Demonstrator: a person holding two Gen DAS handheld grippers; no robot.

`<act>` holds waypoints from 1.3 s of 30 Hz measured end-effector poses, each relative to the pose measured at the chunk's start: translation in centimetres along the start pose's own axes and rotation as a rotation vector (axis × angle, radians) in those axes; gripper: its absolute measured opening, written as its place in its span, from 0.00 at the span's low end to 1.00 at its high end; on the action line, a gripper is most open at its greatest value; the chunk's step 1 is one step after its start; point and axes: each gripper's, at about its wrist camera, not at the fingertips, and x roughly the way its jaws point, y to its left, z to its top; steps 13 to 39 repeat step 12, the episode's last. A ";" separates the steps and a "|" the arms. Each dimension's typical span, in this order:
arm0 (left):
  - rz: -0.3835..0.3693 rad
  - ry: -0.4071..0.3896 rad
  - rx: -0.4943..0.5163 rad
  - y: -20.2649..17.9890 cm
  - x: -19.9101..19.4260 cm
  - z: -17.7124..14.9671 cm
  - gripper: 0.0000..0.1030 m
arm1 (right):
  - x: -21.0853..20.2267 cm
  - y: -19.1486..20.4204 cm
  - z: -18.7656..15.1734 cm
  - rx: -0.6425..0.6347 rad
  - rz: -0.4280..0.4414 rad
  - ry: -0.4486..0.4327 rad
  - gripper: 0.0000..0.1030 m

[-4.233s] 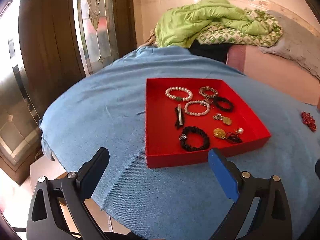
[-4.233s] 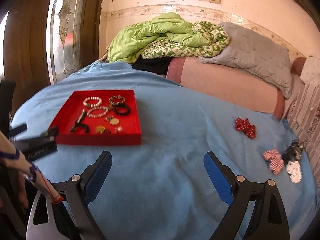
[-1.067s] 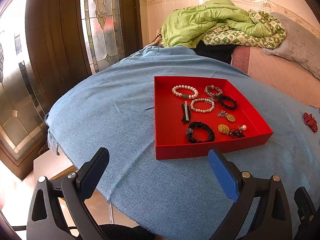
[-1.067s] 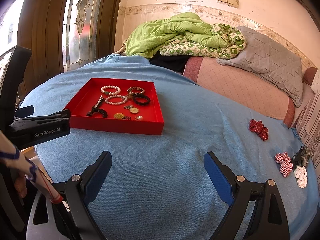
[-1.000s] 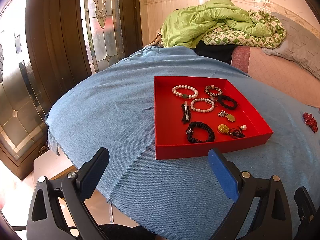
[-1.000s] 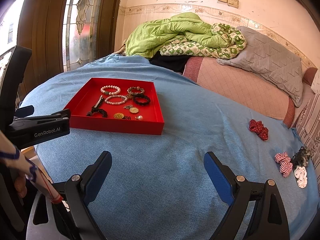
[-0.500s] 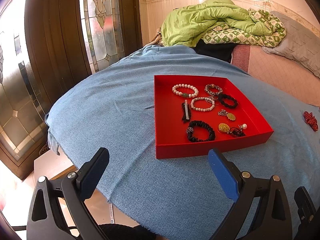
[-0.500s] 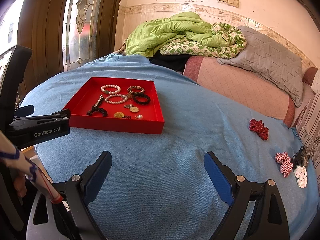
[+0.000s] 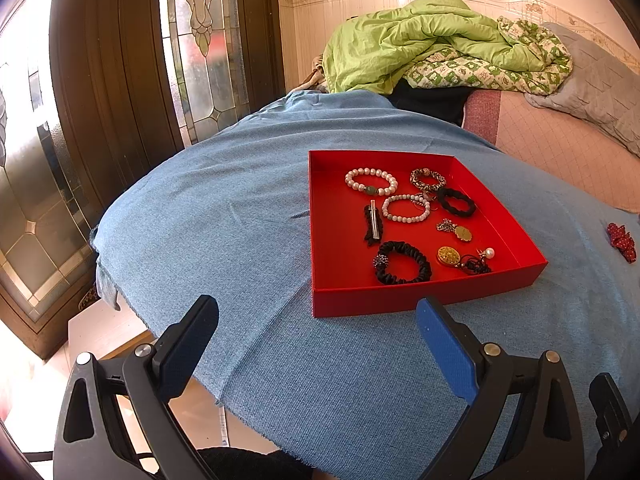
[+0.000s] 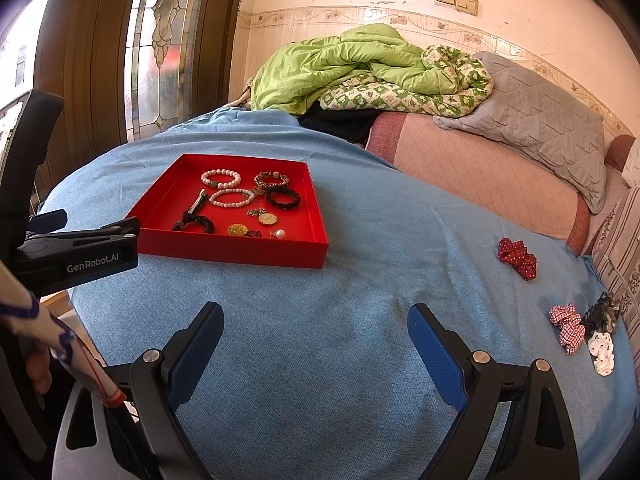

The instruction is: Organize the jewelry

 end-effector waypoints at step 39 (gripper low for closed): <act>0.026 -0.013 0.061 -0.1 -0.9 0.0 0.96 | -0.2 -1.3 0.0 0.045 -0.010 0.012 0.93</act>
